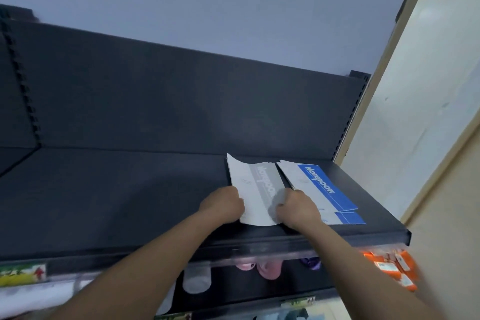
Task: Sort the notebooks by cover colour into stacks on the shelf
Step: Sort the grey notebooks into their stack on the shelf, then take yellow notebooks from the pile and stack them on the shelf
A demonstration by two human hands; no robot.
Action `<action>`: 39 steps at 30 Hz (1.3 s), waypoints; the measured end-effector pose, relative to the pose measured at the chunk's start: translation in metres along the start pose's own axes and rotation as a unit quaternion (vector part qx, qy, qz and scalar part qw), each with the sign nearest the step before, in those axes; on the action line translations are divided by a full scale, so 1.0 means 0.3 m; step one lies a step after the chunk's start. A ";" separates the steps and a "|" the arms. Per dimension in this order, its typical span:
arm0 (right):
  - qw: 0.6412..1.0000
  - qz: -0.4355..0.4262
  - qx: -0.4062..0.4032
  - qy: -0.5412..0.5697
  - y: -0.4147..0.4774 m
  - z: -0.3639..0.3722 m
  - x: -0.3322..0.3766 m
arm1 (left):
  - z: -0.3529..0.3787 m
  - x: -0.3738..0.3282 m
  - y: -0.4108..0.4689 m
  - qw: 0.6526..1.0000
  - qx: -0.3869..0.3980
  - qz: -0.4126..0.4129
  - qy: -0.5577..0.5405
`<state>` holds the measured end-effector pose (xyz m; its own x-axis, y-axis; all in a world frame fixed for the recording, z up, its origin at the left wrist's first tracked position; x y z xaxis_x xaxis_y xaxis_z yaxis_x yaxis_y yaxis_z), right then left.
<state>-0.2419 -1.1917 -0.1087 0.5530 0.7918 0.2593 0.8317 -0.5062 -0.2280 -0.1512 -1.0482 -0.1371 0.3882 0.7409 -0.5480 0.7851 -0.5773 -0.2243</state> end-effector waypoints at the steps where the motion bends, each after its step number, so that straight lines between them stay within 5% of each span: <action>1: 1.000 0.007 -0.001 -0.010 0.009 0.000 -0.009 | 0.002 -0.006 -0.002 1.000 -0.002 -0.004 0.029; 9: 0.995 -0.005 -0.013 -0.095 0.053 -0.006 0.001 | -0.031 -0.014 -0.017 0.987 -0.060 -0.026 0.150; 16: 0.984 -0.129 -0.087 -0.085 0.059 -0.024 0.154 | -0.168 0.068 -0.117 0.962 -0.161 -0.030 0.216; 23: 0.949 -0.269 -0.124 -0.108 0.000 0.019 0.483 | -0.351 0.277 -0.320 0.908 -0.219 -0.106 0.341; 39: 0.827 -0.533 -0.102 -0.150 -0.462 0.267 1.382 | -0.741 0.883 -0.995 0.823 -0.285 -0.309 0.382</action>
<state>-0.1318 -0.7659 -0.0447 -0.5110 0.8587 -0.0396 0.8464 0.5107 0.1508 -0.1755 -0.6034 -0.0363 -0.1521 0.9575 0.2451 0.9606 0.0848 0.2647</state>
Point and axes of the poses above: each hand's wrist, its own y-axis towards the middle knuckle, its own z-axis out of the palm, x = y × z, the point moved 7 cm from there along y, towards the middle knuckle, and after that the axes turned 8 degrees about x, right-handed, at the moved point
